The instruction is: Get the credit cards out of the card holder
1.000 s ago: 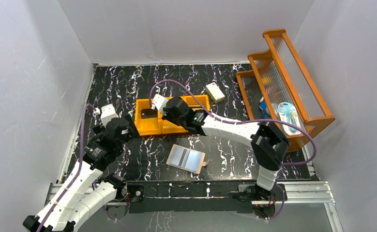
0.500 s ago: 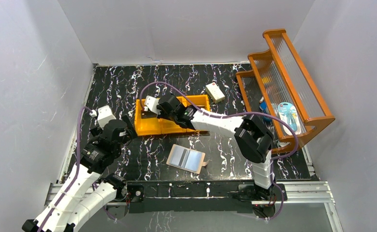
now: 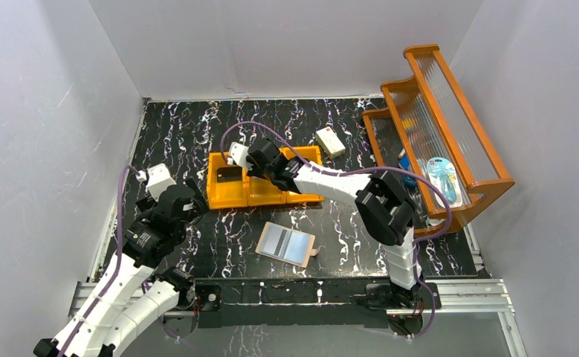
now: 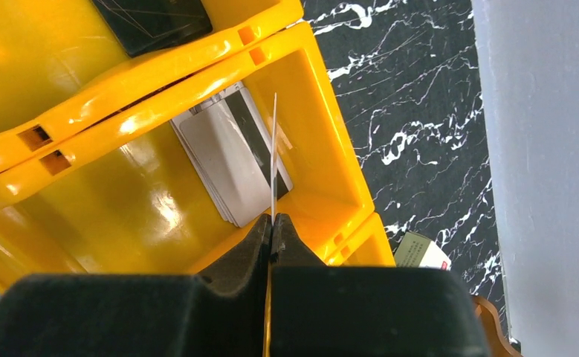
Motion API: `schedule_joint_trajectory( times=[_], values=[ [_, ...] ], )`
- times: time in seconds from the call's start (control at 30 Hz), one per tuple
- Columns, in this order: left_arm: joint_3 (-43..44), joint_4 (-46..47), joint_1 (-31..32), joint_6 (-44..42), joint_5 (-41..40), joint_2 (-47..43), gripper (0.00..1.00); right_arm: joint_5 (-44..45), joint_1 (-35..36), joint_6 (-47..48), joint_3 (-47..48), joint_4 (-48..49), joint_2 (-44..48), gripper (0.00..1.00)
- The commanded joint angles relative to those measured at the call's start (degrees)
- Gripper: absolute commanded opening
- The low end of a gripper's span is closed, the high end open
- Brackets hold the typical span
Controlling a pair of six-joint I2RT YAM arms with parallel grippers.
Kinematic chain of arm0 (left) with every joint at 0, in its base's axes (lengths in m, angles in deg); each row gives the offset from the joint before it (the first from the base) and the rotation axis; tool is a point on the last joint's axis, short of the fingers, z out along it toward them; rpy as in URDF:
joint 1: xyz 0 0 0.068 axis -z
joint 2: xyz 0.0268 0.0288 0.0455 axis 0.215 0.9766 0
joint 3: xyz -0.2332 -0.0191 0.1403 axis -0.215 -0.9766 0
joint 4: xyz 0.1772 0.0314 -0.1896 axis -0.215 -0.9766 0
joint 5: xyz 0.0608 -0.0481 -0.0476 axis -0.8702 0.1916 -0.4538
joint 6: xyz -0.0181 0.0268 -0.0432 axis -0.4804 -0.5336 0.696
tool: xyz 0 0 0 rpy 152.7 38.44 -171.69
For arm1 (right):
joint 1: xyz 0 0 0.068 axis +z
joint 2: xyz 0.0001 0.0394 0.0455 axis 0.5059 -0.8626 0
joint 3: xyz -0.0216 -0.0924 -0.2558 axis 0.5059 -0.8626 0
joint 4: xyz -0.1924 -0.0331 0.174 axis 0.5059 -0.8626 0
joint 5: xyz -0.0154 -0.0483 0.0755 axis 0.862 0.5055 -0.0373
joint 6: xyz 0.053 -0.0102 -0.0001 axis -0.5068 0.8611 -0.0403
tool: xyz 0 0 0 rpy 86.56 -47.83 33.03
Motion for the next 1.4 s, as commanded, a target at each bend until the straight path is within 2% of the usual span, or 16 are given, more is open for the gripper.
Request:
schedule_joint_trajectory(
  times=[0.0,0.2,0.63,0.77,0.83,0.97,1.23,1.37],
  values=[
    [1.8,-2.0,-0.2,1.9,-4.5,-1.9,0.98,2.3,-0.6,1.4,4.1,-0.1,-2.4,0.00],
    [1.4,-2.1,-0.2,2.3,-5.2,-3.8,0.98,2.6,-1.6,4.8,6.0,1.2,-5.4,0.00],
    [1.5,-2.0,-0.2,2.1,-4.8,-2.6,0.98,4.8,-1.7,8.8,9.7,-2.9,-11.1,0.01],
    [1.5,-1.8,-0.3,1.9,-4.5,-2.6,0.98,2.4,-1.8,6.7,9.5,-3.1,-10.2,0.11],
    [1.5,-1.8,-0.2,1.8,-4.5,-2.5,0.98,1.2,-1.8,5.8,8.9,-2.8,-9.4,0.24],
    [1.3,-1.6,-0.2,1.7,-4.2,-2.4,0.98,1.2,-1.8,5.6,7.5,-2.3,-8.4,0.43],
    [1.3,-1.5,-0.3,1.5,-4.1,-1.9,0.98,0.5,-2.0,5.0,6.3,-2.5,-7.4,0.44],
    [1.3,-1.5,-0.2,1.4,-4.1,-1.5,0.98,1.6,-2.0,4.4,5.1,-1.8,-6.9,0.55]
  ],
)
